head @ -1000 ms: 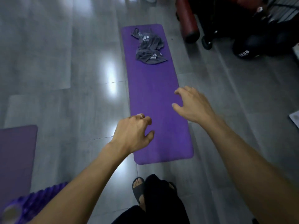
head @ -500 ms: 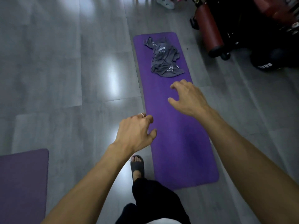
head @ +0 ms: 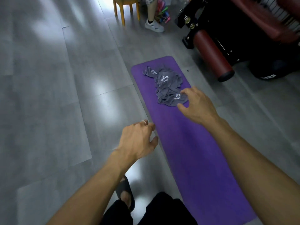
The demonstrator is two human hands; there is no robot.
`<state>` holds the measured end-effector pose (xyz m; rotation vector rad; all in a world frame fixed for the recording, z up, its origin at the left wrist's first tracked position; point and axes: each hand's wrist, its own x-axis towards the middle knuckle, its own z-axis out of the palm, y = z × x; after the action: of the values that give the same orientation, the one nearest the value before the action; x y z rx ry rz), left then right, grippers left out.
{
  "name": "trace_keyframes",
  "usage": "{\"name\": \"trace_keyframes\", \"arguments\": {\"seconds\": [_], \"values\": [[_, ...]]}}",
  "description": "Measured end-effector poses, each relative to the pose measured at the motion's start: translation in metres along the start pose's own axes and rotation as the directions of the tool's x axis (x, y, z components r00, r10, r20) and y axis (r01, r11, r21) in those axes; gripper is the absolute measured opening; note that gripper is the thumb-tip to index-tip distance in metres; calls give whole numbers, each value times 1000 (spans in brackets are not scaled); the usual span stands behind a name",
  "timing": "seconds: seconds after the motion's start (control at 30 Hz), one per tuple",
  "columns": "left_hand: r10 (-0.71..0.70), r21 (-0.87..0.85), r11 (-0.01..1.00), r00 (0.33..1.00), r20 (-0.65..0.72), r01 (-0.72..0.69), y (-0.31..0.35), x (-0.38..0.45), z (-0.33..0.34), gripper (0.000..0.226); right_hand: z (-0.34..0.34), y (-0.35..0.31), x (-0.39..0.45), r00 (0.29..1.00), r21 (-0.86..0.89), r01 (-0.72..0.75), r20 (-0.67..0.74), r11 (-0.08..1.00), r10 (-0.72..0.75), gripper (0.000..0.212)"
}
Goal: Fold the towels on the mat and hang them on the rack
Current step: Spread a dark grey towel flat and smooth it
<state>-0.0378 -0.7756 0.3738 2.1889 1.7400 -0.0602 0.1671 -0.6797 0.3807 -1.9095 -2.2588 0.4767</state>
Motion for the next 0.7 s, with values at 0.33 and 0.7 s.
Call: {"name": "trace_keyframes", "arguments": {"seconds": [0.33, 0.7], "values": [[179, 99, 978, 981, 70, -186, -92, 207, 1, 38, 52, 24, 189, 981, 146, -178, -45, 973, 186, 39], [305, 174, 929, 942, 138, -327, -136, 470, 126, 43, 201, 170, 370, 932, 209, -361, 35, 909, 362, 42]]}}
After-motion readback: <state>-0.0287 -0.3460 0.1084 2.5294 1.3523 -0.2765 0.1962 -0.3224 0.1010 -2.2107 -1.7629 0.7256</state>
